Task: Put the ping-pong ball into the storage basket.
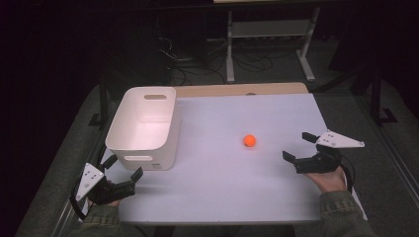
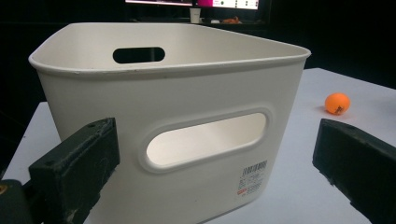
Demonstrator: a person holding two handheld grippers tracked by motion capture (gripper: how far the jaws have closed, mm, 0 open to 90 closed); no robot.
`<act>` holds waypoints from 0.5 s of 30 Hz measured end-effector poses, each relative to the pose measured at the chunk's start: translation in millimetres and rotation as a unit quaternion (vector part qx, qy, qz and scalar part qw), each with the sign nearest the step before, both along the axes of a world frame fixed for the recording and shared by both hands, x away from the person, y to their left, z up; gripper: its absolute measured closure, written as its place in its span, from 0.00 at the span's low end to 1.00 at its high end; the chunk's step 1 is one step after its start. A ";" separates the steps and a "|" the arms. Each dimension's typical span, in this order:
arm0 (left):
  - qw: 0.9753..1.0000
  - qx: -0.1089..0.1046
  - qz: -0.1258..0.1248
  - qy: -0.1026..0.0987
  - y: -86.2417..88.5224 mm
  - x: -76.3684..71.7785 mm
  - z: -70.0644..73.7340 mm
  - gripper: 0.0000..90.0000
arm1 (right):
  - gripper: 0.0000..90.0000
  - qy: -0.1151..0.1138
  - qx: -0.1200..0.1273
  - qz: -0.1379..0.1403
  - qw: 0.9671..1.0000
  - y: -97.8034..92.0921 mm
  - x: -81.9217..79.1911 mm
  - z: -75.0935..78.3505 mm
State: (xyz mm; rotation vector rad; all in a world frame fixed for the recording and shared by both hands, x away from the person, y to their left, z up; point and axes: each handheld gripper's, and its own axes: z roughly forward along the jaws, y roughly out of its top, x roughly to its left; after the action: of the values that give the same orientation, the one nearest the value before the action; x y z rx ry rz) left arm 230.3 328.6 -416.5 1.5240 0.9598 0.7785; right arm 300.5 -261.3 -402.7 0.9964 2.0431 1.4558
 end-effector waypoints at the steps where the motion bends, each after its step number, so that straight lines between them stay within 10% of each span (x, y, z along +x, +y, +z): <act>1: 1.000 0.000 0.000 0.001 0.0 0.1 0.0 0.00 | 0.00 0.002 -0.001 0.002 1.000 1.3 0.6 1.3; 15: 1.000 0.001 0.000 0.001 0.0 -0.1 0.0 0.00 | 0.00 0.011 -0.027 0.017 0.999 10.0 8.8 15.5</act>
State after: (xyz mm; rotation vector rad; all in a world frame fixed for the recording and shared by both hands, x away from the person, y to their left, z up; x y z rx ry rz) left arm 230.2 328.6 -416.5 1.5262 0.9604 0.7773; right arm 309.3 -251.2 -387.2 0.9637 2.1124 1.4050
